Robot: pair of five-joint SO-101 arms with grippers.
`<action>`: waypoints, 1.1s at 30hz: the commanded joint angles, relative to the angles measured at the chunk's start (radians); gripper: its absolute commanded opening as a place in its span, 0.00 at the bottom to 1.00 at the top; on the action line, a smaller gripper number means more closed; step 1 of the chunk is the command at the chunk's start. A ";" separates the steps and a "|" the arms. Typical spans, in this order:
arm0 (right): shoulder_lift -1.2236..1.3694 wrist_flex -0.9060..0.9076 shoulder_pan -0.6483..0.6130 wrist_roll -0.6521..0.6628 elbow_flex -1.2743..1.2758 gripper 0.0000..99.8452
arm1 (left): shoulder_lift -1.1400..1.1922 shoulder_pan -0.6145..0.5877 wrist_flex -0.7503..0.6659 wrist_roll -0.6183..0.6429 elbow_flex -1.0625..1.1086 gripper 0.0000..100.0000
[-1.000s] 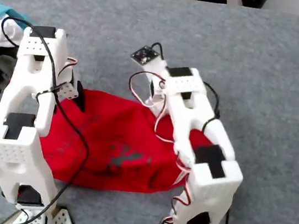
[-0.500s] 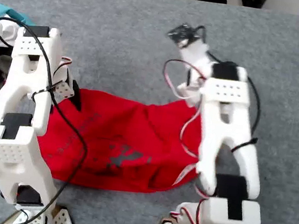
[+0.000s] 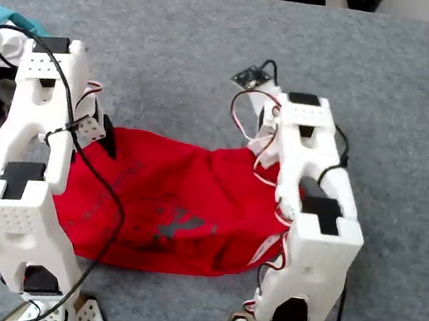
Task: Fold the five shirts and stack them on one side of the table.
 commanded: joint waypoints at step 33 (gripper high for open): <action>0.303 0.247 0.045 -0.064 -0.478 0.05 | -0.008 -0.011 0.017 0.006 -0.005 0.27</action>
